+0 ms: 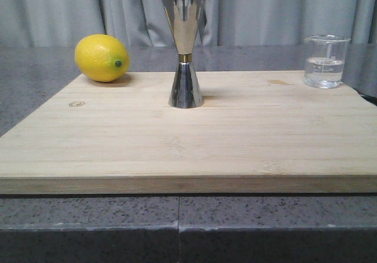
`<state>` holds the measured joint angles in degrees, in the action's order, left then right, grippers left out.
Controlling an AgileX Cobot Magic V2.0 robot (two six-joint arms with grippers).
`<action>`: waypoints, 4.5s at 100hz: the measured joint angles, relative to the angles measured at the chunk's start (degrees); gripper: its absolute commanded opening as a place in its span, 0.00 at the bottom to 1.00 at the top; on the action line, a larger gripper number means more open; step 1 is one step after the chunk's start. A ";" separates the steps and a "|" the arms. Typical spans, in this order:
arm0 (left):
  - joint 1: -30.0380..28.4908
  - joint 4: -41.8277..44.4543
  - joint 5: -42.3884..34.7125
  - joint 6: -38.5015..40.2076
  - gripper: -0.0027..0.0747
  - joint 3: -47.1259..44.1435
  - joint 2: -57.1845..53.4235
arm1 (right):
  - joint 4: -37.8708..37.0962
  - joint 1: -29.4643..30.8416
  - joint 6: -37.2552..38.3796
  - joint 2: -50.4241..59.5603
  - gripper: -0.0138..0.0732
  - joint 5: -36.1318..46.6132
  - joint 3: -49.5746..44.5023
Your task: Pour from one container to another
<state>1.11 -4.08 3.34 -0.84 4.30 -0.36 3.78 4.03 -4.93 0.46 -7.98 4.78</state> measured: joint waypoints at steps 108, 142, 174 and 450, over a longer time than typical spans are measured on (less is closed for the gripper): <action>0.00 0.10 15.37 0.00 0.01 20.50 14.43 | 0.24 0.08 -0.35 -16.21 0.09 -10.72 20.07; 0.00 0.10 15.37 0.00 0.01 20.50 14.43 | 0.55 0.08 -0.35 -16.25 0.09 -10.61 20.07; 0.00 0.19 15.46 0.00 0.53 20.50 14.43 | 0.55 0.08 -0.35 -16.25 0.64 -10.61 20.07; 0.40 -83.42 55.73 -104.85 0.82 37.49 72.56 | 7.83 0.08 -9.44 -45.09 0.87 -35.84 40.76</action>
<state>1.51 -87.50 59.07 -105.69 41.79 72.20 11.61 4.11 -14.36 -44.63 -43.81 45.54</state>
